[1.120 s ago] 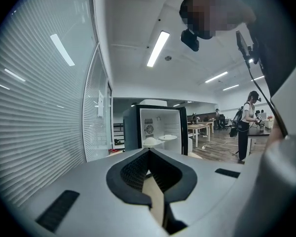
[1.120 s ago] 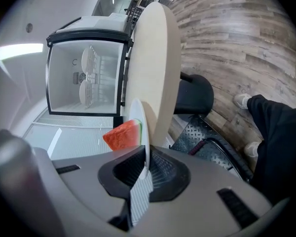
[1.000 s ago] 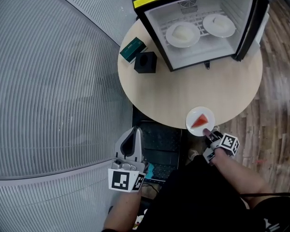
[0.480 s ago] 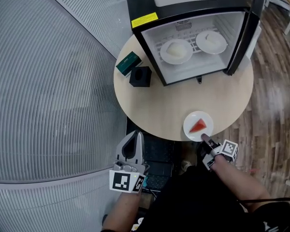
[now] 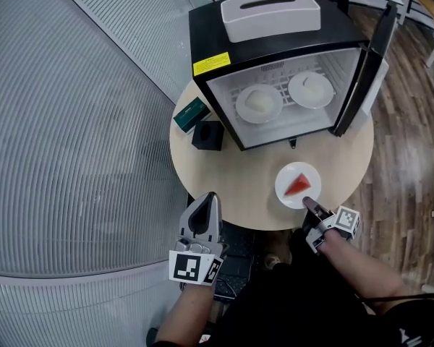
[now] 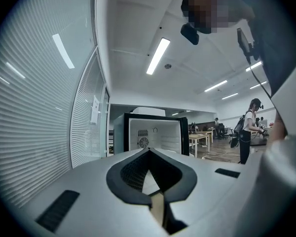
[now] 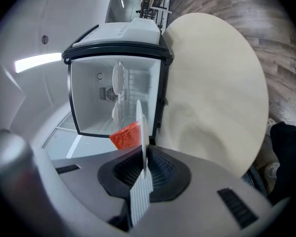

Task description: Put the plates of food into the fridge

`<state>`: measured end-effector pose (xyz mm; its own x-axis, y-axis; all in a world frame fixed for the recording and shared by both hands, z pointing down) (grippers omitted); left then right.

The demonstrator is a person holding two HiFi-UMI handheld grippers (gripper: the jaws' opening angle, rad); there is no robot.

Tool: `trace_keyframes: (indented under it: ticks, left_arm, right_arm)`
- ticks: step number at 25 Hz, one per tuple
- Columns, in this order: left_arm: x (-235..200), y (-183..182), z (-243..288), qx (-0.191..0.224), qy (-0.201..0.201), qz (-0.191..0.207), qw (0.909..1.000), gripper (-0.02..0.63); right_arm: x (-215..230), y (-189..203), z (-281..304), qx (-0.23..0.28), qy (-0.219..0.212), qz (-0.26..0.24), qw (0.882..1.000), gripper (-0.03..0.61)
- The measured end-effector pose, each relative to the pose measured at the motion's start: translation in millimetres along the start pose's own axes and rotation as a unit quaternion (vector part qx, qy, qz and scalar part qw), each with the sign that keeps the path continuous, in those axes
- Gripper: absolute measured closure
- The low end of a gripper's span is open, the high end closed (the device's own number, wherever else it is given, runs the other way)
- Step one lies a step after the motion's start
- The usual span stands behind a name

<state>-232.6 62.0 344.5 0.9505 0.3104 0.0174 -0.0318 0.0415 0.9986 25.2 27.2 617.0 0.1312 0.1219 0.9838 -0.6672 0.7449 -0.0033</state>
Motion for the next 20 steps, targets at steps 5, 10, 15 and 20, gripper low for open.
trace_keyframes:
  ticks: [5,10,15,20]
  left_arm:
    - [8,-5,34,0.002,0.003,0.000,1.0000,0.611]
    - [17,-15,69,0.012,0.009,-0.001,0.9999,0.611]
    - [21,-21,101,0.018,0.015,-0.003,0.9997,0.611]
    - [27,-20,130,0.017,0.029,-0.001,0.9994,0.611]
  right_arm:
    - [-20,-36,15,-0.001,-0.014,-0.010,1.000,0.557]
    - [-29,-68,26,0.002,-0.015,-0.009,1.000,0.557]
    - [-37,-101,39,0.016,-0.021,-0.010,1.000,0.557]
    - [-40,-127,51,0.031,-0.026,-0.010,0.999,0.557]
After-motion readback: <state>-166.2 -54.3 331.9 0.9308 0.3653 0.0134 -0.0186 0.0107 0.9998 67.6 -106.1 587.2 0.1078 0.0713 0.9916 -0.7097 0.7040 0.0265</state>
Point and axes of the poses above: the fingertips, and each gripper's own axes: z forward along the fingers, x to its right, y out of its underside, the point moved 3 cm from there along -z, backward along the fingers, and after that the axes turned 2 degrees about -x, right-handed, at the moved point
